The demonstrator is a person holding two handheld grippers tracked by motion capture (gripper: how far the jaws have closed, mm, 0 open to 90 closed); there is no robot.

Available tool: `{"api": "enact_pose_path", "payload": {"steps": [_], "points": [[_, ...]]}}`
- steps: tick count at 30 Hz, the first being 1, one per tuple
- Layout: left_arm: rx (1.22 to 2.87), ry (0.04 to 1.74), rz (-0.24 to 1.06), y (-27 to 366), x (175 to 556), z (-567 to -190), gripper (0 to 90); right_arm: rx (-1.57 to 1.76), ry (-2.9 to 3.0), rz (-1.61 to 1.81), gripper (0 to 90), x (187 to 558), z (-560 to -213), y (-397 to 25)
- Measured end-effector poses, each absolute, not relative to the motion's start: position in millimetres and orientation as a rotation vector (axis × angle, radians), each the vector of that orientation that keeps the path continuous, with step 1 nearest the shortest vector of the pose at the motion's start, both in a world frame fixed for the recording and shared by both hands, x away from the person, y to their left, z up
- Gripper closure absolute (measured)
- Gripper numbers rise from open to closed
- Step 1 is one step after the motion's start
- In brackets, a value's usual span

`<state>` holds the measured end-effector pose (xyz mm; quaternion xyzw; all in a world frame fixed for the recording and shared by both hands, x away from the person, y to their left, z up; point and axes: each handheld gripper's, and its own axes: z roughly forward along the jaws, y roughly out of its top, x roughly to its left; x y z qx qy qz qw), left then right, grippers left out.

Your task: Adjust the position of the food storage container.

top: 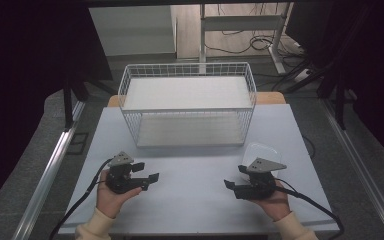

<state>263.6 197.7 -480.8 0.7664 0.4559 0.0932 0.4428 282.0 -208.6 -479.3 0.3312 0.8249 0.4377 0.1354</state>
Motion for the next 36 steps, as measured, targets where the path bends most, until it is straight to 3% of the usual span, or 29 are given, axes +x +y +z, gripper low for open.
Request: {"api": "enact_pose_path", "payload": {"steps": [36], "points": [[1.927,1.092,0.189,196,261,-477,26.1,0.988,2.371,1.255,22.9,293,-444,-213]]}}
